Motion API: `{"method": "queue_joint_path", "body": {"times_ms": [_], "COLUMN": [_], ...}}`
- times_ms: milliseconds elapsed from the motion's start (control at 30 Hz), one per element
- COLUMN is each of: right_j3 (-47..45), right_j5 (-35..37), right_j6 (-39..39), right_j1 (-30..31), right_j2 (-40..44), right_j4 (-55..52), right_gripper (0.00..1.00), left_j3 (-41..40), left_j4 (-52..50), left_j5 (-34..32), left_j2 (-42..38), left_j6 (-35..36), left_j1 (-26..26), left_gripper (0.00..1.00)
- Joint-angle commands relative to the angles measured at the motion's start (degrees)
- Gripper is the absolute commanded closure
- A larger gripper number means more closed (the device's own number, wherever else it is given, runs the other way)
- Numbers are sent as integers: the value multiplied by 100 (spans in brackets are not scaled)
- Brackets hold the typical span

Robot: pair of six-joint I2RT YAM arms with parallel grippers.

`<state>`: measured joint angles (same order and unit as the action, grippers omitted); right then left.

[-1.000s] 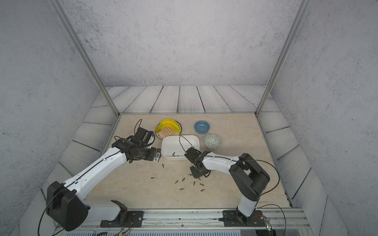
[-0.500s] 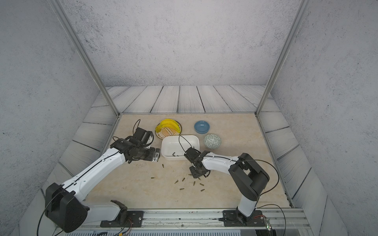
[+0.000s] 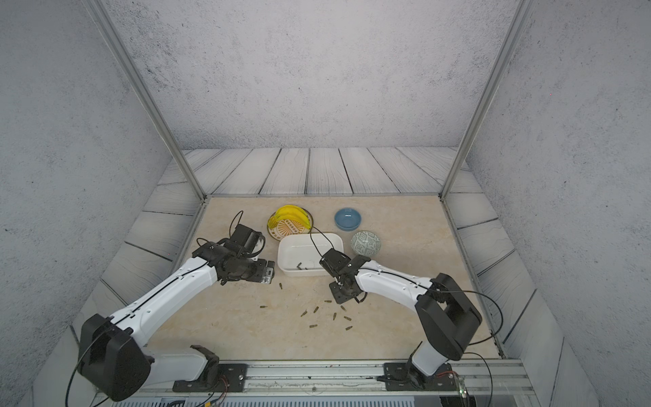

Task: Put the bit on the desktop into the storage box
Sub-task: Place the screwdriver bit in the storage box.

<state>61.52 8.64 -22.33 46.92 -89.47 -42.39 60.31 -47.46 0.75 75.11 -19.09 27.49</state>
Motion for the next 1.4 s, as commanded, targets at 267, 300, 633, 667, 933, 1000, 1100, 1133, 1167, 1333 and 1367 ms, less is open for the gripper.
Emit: {"method": "queue_joint_path", "body": {"times_ms": [267,300,633,667,933,1000,1100,1133,1167,1333,1367], "right_j3": [2022,2183,3168,3208,3335,3322,3314,3331,3349,3398,3390], "right_j5": [-174,-195,-416,-438,-495,-495,-489,-480,-478,-460,-445], "right_j6": [703,750,960,986,1055,1038,1029,1022,1020,1027,1012], "right_j1": [-528,-547,-770,-782,-868,-877,-877,-873,-878,-877,-886], "right_j2": [-730,-899,-2090,-2153,-2349,-2303,-2202,-2169,-2146,-2021,-1990], "right_j4": [-658,-666,-743,-745,-778,-762,-768,-778,-802,-859,-868], "right_gripper": [94,94,85,82,70,68,68,68,68,68,68], "left_j3": [-1013,-1128,-2050,-2101,-2395,-2478,-2591,-2607,-2625,-2683,-2674], "left_j4": [201,241,928,954,1125,1172,1149,1093,1037,1110,1123], "left_j5": [470,469,274,238,106,83,-19,-103,-199,-311,-312], "left_j2": [-225,-291,-541,-536,-541,-540,-499,-488,-482,-477,-442], "left_j6": [-419,-494,-1280,-1290,-1490,-1527,-1554,-1553,-1554,-1641,-1646], "left_j1": [19,20,150,160,318,343,347,352,351,350,345], "left_gripper": [9,9,10,10,12,15,17,17,17,16,16]}}
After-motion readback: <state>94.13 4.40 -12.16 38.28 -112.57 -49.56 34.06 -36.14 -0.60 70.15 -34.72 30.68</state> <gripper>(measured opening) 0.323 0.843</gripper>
